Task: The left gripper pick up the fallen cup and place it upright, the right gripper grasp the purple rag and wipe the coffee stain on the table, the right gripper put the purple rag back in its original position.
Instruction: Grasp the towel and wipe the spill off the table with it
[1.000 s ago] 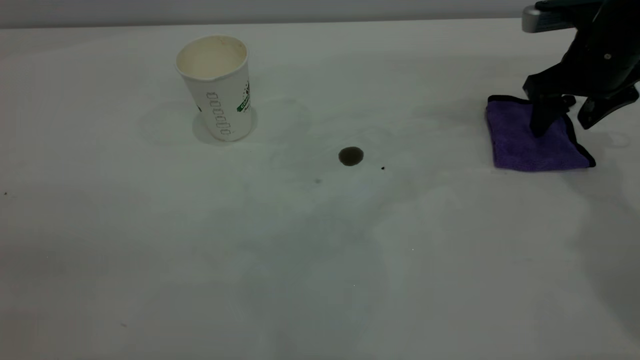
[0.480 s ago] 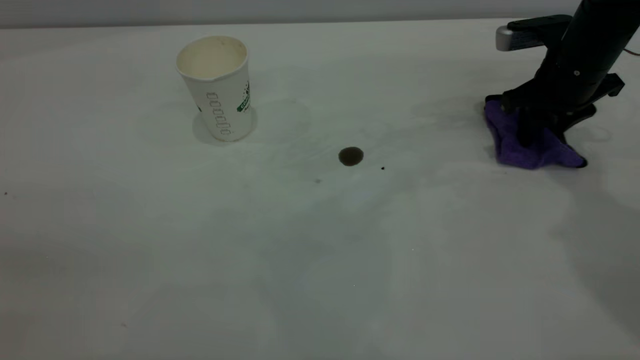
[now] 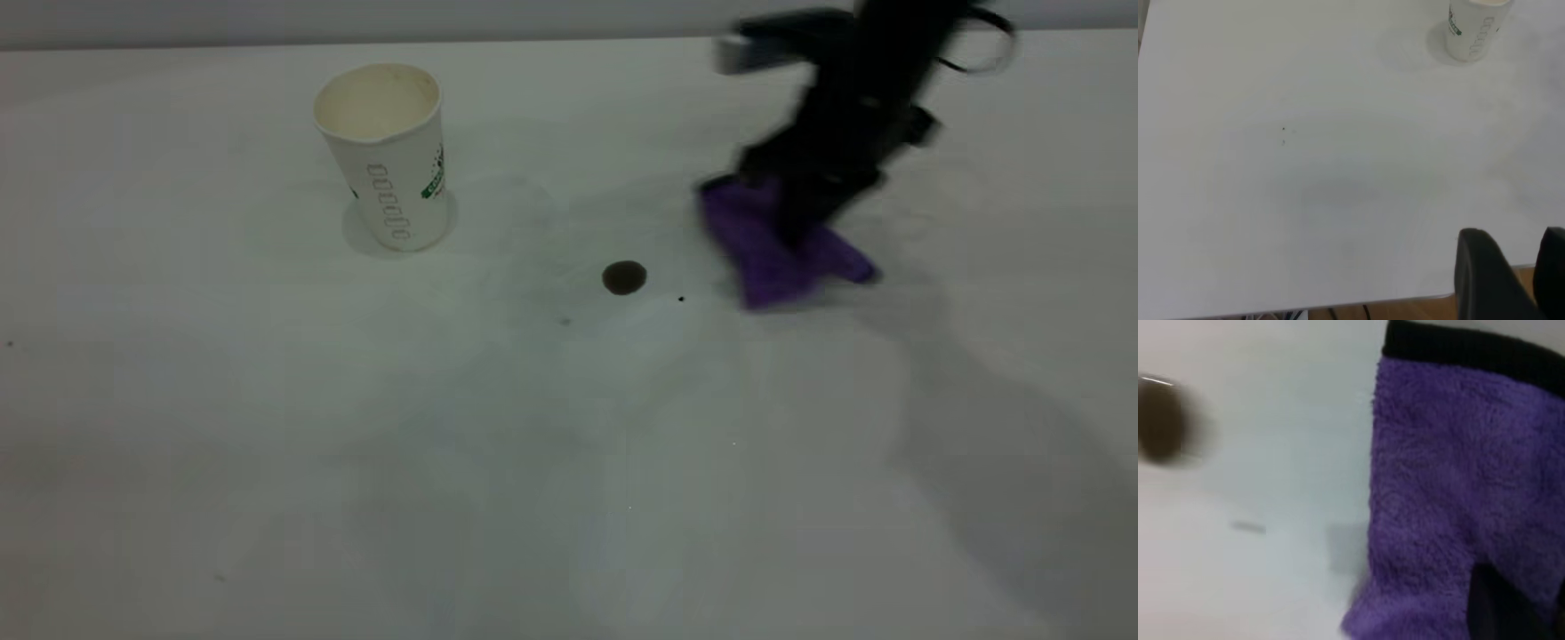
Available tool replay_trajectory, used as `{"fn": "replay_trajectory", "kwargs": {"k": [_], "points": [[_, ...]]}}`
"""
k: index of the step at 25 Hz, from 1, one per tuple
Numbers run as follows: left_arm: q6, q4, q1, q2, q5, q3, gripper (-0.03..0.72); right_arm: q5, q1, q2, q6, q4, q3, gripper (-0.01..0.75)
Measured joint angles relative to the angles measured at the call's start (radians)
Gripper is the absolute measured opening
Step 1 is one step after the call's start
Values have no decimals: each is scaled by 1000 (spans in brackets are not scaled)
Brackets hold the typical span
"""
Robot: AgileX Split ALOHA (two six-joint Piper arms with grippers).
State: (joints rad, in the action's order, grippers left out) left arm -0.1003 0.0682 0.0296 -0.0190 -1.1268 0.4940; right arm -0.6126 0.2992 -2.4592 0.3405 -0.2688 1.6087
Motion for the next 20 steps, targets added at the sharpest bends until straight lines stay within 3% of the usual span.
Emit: {"fn": "replay_trajectory", "kwargs": {"k": [5,11,15,20], "points": [[0,0,0,0,0,0,254,-48,136,7,-2,-1,100,51],[0,0,0,0,0,0,254,-41,273,-34,-51,0,125,51],[0,0,0,0,0,0,254,23,313,-82,-100,23,126,51],[0,0,0,0,0,0,254,84,293,-130,-189,62,129,51]]}}
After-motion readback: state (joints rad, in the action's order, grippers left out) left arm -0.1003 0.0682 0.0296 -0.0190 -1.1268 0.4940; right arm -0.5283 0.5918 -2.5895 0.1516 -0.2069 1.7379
